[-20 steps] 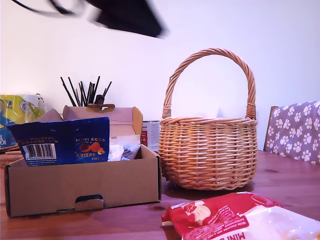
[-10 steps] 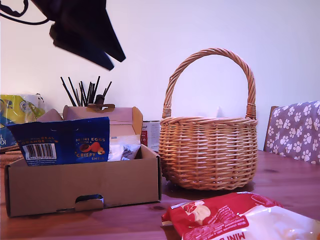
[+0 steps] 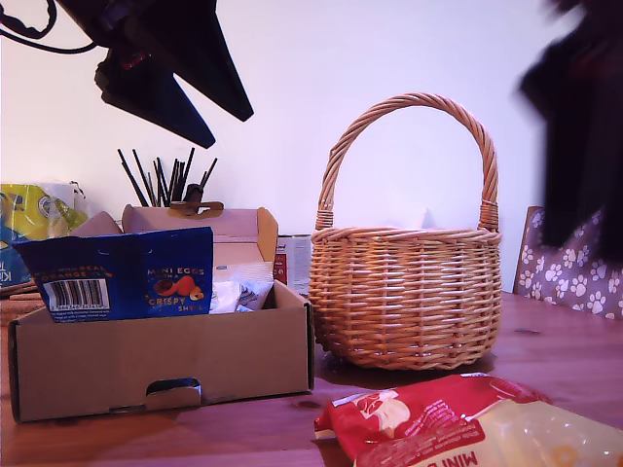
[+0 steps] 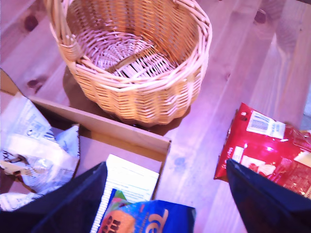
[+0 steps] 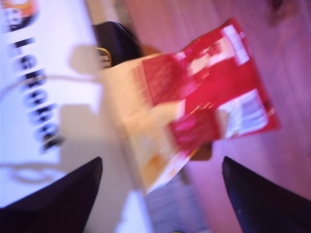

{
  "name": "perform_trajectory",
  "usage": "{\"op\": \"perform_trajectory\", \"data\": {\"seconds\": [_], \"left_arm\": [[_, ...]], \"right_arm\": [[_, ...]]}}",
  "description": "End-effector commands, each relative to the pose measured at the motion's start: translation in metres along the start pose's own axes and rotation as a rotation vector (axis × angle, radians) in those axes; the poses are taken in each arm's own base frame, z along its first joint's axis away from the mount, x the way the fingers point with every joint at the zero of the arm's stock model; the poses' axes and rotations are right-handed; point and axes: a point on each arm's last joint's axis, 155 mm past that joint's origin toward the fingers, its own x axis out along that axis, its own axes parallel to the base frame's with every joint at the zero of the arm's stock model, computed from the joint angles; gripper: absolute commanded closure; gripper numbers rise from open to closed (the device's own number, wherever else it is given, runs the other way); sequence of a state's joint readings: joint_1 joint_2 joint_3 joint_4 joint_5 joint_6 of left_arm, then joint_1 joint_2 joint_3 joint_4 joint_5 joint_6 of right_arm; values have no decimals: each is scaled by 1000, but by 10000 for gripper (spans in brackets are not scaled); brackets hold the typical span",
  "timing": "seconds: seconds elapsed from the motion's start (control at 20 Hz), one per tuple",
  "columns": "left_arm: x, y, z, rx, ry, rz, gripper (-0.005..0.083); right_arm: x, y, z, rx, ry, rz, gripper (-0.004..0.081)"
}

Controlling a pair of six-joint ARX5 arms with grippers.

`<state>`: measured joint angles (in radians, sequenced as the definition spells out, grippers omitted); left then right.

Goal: Move the bags of Easter eggs from the cardboard box on the left into the woven basket on the right side.

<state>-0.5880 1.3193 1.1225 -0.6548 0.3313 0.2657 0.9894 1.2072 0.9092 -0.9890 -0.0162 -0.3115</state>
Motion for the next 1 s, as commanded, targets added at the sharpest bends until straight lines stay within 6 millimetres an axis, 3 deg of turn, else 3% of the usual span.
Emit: {"op": "perform_trajectory", "data": {"seconds": [0.0, 0.1, 0.35, 0.8, 0.95], "left_arm": [[7, 1, -9, -7, 29, -7, 61], [7, 0, -10, -8, 31, -8, 61], [7, 0, -9, -7, 30, -8, 61], [7, 1, -9, -8, 30, -8, 61], [7, 1, -9, -8, 30, -8, 61]], "right_arm": [[15, -8, 7, 3, 5, -23, 21], [29, -17, 15, 8, 15, -54, 21], [62, -19, 1, 18, 136, -24, 21], [94, -23, 16, -13, 114, -12, 24], [110, -17, 5, -13, 176, 28, 24]]}}
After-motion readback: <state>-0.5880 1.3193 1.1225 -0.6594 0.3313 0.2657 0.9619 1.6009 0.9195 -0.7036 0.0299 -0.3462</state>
